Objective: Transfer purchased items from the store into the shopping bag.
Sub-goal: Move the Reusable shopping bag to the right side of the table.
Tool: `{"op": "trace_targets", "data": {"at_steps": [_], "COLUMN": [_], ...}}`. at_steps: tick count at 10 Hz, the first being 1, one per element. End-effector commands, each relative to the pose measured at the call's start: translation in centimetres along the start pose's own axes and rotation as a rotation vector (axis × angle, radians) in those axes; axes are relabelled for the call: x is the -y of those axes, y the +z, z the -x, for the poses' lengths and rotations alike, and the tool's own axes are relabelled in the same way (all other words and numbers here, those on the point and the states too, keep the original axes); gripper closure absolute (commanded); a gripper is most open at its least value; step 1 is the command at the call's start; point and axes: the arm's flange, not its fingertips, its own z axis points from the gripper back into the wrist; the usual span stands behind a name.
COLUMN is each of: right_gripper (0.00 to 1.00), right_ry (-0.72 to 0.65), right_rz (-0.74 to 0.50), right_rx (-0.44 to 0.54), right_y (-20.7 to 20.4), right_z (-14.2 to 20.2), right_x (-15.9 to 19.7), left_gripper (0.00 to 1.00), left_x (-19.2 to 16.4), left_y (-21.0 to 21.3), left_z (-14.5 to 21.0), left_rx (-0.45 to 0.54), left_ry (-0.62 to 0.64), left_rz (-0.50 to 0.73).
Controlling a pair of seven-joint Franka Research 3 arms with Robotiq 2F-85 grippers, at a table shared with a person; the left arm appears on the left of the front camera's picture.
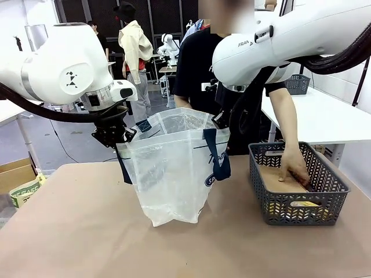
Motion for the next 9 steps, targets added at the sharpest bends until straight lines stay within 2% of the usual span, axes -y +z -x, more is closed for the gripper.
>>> {"op": "trace_targets", "data": {"at_steps": [1, 9], "right_gripper": [1.00, 1.00], "right_ry": [-0.016, -0.016], "right_rz": [0.000, 0.000], "right_rx": [-0.013, -0.013], "right_y": [0.13, 0.13], "right_z": [0.09, 0.09], "right_x": [0.20, 0.20], "left_gripper": [1.00, 1.00], "left_x": [-0.36, -0.36], "left_y": [-0.05, -0.05], "left_z": [0.07, 0.07], "left_rx": [-0.002, -0.002], "left_ry": [0.007, 0.007], "left_rz": [-0.005, -0.005]}}
